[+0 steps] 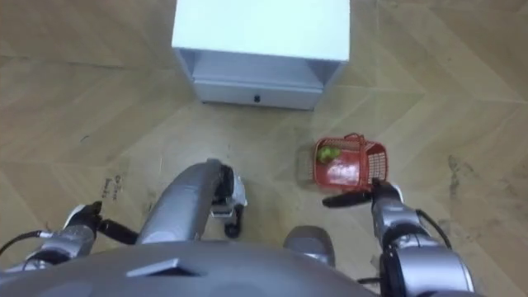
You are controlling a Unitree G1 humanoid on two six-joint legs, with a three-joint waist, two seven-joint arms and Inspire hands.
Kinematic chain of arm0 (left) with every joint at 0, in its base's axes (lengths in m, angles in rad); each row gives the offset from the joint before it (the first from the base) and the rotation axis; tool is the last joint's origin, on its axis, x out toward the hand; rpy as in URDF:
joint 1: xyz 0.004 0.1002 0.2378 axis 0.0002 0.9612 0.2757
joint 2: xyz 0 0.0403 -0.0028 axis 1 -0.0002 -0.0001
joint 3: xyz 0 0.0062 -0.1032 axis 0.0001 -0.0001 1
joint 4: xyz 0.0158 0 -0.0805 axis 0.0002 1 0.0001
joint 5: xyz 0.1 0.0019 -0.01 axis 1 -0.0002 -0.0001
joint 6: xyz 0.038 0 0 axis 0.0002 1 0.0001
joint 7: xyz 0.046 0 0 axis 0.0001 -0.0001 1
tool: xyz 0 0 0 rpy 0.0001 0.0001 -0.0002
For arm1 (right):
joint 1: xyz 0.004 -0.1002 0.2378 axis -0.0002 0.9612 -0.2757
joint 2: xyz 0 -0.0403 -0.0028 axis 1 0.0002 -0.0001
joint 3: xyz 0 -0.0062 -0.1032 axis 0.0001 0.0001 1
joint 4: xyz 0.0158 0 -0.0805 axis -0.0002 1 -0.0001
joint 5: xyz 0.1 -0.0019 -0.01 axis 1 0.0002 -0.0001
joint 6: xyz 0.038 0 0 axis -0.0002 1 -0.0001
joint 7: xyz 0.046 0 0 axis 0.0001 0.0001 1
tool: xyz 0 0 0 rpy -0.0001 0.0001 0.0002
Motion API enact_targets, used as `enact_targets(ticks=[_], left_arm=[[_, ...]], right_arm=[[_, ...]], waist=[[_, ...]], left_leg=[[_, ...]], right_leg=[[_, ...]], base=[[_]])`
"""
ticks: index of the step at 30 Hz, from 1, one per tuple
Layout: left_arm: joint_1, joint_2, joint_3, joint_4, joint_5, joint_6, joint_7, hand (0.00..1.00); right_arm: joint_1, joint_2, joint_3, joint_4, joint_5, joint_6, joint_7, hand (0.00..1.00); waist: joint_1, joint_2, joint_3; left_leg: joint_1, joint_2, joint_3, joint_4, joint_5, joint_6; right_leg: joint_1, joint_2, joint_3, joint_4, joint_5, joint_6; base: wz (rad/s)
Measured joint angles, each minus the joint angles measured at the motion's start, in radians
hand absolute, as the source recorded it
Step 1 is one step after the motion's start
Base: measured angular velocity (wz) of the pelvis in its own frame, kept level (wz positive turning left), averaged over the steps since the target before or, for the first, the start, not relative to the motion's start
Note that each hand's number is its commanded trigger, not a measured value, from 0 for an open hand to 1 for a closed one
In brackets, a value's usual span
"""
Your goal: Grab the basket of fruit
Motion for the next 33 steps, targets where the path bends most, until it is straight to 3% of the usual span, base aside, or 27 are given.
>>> enact_targets(ticks=[1, 2, 4, 5, 7, 9, 13, 16, 19, 21, 26, 30, 31, 33], left_arm=[[-0.036, -0.006, -0.023, 0.023, -0.007, -0.009, 0.009, 0.0], [-0.048, -0.007, -0.044, 0.028, -0.026, -0.025, 0.011, 0.0], [-0.051, -0.006, -0.074, 0.039, -0.063, -0.042, 0.015, 0.0], [-0.054, -0.005, -0.082, 0.062, -0.086, -0.053, 0.018, 0.0], [-0.054, -0.008, -0.095, 0.089, -0.118, -0.059, 0.02, 0.0], [-0.052, -0.013, -0.115, 0.098, -0.142, -0.065, 0.02, 0.0], [-0.037, -0.01, -0.128, 0.101, -0.166, -0.115, 0.04, 0.0], [-0.018, -0.003, -0.134, 0.102, -0.177, -0.15, 0.058, 0.0], [0.002, -0.003, -0.134, 0.124, -0.179, -0.155, 0.06, 0.0], [0.011, -0.004, -0.133, 0.142, -0.18, -0.155, 0.061, 0.0], [0.04, -0.004, -0.132, 0.153, -0.18, -0.159, 0.091, 0.0], [0.059, -0.009, -0.134, 0.133, -0.18, -0.173, 0.109, 0.0], [0.059, -0.022, -0.134, 0.13, -0.179, -0.175, 0.117, 0.0], [0.059, -0.022, -0.133, 0.129, -0.179, -0.176, 0.13, 0.0]], right_arm=[[-0.015, -0.005, 0.0, 0.006, 0.003, -0.014, 0.009, 0.0], [-0.008, -0.001, 0.001, 0.014, 0.013, -0.02, 0.019, 0.0], [0.003, 0.0, 0.001, 0.025, 0.041, -0.019, 0.027, 0.0], [0.005, 0.0, 0.001, 0.044, 0.06, -0.022, 0.026, 0.0], [0.021, -0.003, 0.007, 0.066, 0.092, -0.023, 0.02, 0.0], [0.037, -0.004, 0.016, 0.087, 0.116, -0.024, 0.006, 0.0], [0.048, -0.002, 0.017, 0.108, 0.152, -0.024, 0.001, 0.0], [0.058, 0.005, 0.019, 0.109, 0.153, -0.024, -0.008, 0.0], [0.07, 0.006, 0.023, 0.109, 0.152, -0.024, -0.029, 0.0], [0.076, 0.006, 0.022, 0.109, 0.154, -0.024, -0.046, 0.0], [0.084, 0.006, 0.015, 0.043, 0.147, -0.027, -0.095, 0.0], [0.085, 0.002, 0.012, -0.051, 0.141, -0.038, -0.143, 0.0], [0.081, -0.005, 0.003, -0.086, 0.126, -0.051, -0.155, 0.0], [0.078, -0.004, -0.005, -0.154, 0.103, -0.06, -0.175, 0.0]], waist=[[0.0, 0.006, 0.0139], [0.005, -0.002, 0.0158], [0.005, -0.004, 0.0185], [0.005, -0.012, 0.0236], [-0.002, -0.023, 0.0278], [-0.025, -0.029, 0.0246], [-0.053, -0.059, 0.0177], [-0.059, -0.074, 0.013], [-0.06, -0.092, 0.0034], [-0.062, -0.094, 0.0035], [-0.079, -0.116, -0.0002], [-0.09, -0.128, 0.0022], [-0.097, -0.109, 0.0064], [-0.104, -0.109, 0.0062]], left_leg=[[-0.071, -0.001, 0.006, 0.098, -0.009, 0.0], [-0.13, -0.002, 0.016, 0.167, -0.012, -0.003], [-0.201, -0.001, 0.02, 0.244, -0.012, -0.004], [-0.234, -0.002, 0.025, 0.279, -0.013, -0.006], [-0.268, -0.009, 0.037, 0.32, -0.016, -0.001], [-0.3, -0.016, 0.049, 0.345, -0.016, -0.001], [-0.31, -0.018, 0.1, 0.347, -0.023, -0.016], [-0.309, -0.033, 0.099, 0.354, -0.021, -0.02], [-0.309, -0.036, 0.094, 0.369, -0.02, -0.022], [-0.309, -0.035, 0.082, 0.386, -0.019, -0.024], [-0.311, -0.03, 0.07, 0.441, -0.036, -0.061], [-0.314, -0.027, 0.067, 0.493, -0.065, -0.091], [-0.314, -0.022, 0.047, 0.5, -0.072, -0.103], [-0.312, -0.033, 0.034, 0.492, -0.071, -0.118]], right_leg=[[-0.028, -0.003, 0.002, 0.12, -0.109, 0.003], [-0.066, -0.018, 0.004, 0.234, -0.168, -0.014], [-0.123, -0.02, 0.015, 0.372, -0.203, -0.023], [-0.148, -0.029, 0.026, 0.44, -0.215, -0.017], [-0.167, -0.045, 0.034, 0.514, -0.225, -0.011], [-0.178, -0.055, 0.031, 0.56, -0.23, -0.004], [-0.2, -0.085, 0.062, 0.616, -0.232, 0.0], [-0.199, -0.096, 0.062, 0.639, -0.232, 0.001], [-0.193, -0.102, 0.061, 0.664, -0.232, 0.001], [-0.184, -0.102, 0.056, 0.679, -0.234, 0.004], [-0.154, -0.102, 0.057, 0.733, -0.265, -0.007], [-0.113, -0.096, 0.058, 0.778, -0.302, -0.016], [-0.112, -0.08, 0.057, 0.778, -0.304, -0.017], [-0.115, -0.077, 0.062, 0.777, -0.304, -0.017]], base=[[0.3], [0.26], [0.08], [0.0], [0.12], [0.28], [0.1], [-0.02], [0.01], [-0.02], [-0.02], [-0.02], [-0.09], [-0.11]])
